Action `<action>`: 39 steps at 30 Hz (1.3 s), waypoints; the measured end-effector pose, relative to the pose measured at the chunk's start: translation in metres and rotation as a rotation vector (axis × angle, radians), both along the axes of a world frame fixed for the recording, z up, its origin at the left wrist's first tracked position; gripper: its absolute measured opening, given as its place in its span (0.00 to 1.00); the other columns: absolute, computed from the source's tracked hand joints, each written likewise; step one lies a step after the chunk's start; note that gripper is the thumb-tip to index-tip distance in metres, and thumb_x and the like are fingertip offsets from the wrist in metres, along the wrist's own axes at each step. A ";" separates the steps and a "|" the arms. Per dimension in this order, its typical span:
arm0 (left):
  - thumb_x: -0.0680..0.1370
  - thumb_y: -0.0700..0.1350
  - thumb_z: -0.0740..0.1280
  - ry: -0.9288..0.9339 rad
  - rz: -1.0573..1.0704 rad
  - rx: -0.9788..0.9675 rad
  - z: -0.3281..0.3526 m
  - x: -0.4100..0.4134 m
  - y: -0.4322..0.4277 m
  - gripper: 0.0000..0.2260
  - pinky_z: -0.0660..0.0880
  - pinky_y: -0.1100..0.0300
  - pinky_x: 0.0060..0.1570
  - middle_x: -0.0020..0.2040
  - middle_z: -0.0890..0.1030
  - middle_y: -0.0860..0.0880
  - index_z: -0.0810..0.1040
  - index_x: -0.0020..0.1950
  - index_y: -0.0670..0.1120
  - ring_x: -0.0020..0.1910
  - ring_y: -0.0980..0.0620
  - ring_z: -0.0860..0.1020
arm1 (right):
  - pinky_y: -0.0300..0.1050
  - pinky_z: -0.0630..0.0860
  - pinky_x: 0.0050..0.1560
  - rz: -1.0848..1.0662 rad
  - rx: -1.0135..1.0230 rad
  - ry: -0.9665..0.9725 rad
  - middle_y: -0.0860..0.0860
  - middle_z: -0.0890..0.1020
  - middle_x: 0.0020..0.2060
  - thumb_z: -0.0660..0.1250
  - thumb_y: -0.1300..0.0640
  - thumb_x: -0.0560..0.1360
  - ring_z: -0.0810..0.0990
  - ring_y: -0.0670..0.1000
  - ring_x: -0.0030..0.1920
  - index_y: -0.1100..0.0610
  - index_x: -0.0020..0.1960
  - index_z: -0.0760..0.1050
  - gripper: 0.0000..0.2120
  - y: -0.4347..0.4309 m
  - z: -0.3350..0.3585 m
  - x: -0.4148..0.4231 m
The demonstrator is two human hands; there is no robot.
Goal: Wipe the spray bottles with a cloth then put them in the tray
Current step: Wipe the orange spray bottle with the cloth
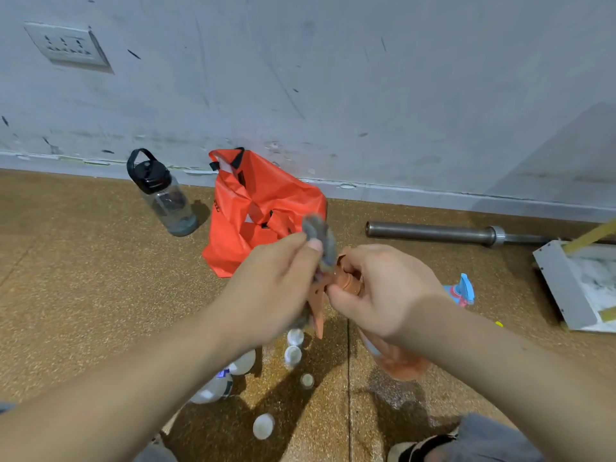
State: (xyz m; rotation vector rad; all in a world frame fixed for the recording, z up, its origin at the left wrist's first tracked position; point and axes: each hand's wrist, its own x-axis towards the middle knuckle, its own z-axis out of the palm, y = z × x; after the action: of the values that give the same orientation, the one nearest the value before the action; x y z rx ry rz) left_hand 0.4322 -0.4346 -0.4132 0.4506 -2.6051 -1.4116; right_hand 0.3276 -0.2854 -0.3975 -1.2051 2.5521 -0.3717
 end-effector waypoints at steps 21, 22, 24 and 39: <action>0.86 0.53 0.61 0.052 -0.181 0.068 0.009 0.005 -0.024 0.18 0.75 0.49 0.31 0.35 0.76 0.37 0.76 0.46 0.40 0.30 0.42 0.76 | 0.49 0.78 0.39 -0.035 -0.234 -0.769 0.61 0.84 0.41 0.74 0.43 0.75 0.80 0.47 0.39 0.59 0.49 0.82 0.18 0.006 -0.006 -0.006; 0.86 0.55 0.60 0.056 -0.110 0.102 0.007 0.002 -0.024 0.20 0.77 0.48 0.36 0.37 0.78 0.36 0.77 0.47 0.39 0.32 0.43 0.77 | 0.60 0.77 0.39 -0.053 -0.232 -0.721 0.65 0.84 0.42 0.73 0.38 0.73 0.79 0.51 0.37 0.59 0.47 0.81 0.22 0.005 -0.008 -0.003; 0.83 0.61 0.59 0.042 0.026 0.226 0.001 -0.001 -0.030 0.25 0.80 0.40 0.51 0.46 0.82 0.34 0.80 0.53 0.39 0.42 0.37 0.81 | 0.67 0.78 0.42 -0.087 -0.215 -0.647 0.67 0.84 0.42 0.70 0.36 0.73 0.78 0.57 0.35 0.57 0.46 0.80 0.23 0.004 -0.011 -0.001; 0.86 0.52 0.58 0.111 -0.365 -0.391 0.004 0.005 -0.024 0.08 0.72 0.55 0.37 0.38 0.77 0.54 0.73 0.52 0.51 0.36 0.57 0.76 | 0.49 0.73 0.40 0.120 -0.155 -0.125 0.45 0.76 0.35 0.64 0.44 0.77 0.74 0.47 0.39 0.48 0.41 0.72 0.10 0.006 -0.007 0.002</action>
State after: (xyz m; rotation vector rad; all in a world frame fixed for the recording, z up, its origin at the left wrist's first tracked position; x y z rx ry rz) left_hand 0.4368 -0.4585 -0.4090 -0.1559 -2.8689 -0.9268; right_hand 0.3294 -0.2794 -0.4043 -1.3375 2.3686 -0.6059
